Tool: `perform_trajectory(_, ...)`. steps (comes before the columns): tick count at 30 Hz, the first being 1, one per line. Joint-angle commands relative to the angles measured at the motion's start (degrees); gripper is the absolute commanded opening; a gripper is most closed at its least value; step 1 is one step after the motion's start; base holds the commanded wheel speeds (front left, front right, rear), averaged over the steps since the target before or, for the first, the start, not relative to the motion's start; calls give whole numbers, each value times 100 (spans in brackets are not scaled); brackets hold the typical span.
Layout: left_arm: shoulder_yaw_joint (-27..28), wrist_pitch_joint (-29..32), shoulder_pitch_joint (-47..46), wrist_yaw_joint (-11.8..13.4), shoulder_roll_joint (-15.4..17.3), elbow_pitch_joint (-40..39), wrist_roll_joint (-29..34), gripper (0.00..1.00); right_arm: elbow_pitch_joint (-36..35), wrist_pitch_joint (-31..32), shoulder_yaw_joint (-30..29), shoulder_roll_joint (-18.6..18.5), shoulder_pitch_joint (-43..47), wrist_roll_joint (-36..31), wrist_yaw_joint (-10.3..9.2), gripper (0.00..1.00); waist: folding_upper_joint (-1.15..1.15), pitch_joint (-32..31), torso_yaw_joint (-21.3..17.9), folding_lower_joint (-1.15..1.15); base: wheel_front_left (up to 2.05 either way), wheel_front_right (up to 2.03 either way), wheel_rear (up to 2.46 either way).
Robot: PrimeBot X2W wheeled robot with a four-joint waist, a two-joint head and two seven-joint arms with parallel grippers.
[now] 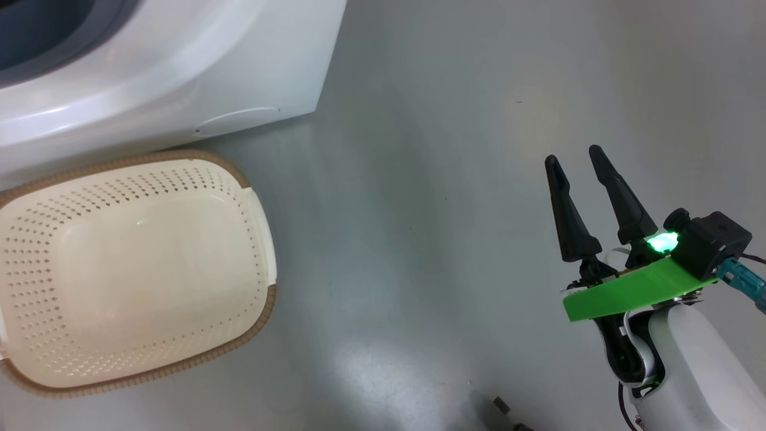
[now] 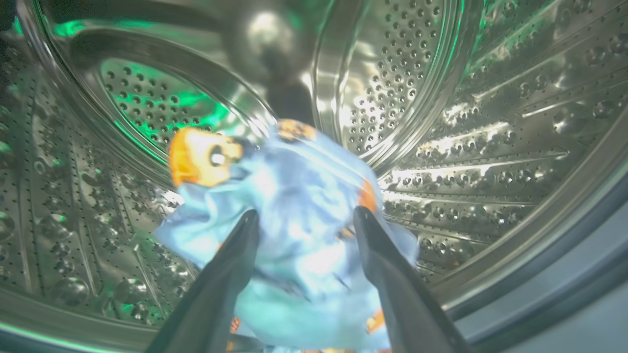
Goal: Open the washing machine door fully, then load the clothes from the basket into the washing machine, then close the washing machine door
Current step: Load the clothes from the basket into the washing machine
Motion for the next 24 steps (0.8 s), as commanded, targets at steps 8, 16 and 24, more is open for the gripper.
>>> perform_trajectory(8,-68,-32,-344,-64,154,406,-54,100,-82,-46,67,-56,22,18,25,100,0,-114,77,0,0,0,0)
perform_trajectory(16,68,-32,10,-71,-67,153,-298,100,-69,-46,22,-92,36,-2,25,100,0,-299,165,0,0,0,0)
perform_trajectory(24,211,-32,518,-173,-137,-223,-474,100,-42,-46,21,-136,54,-19,25,100,0,-489,247,0,0,0,0)
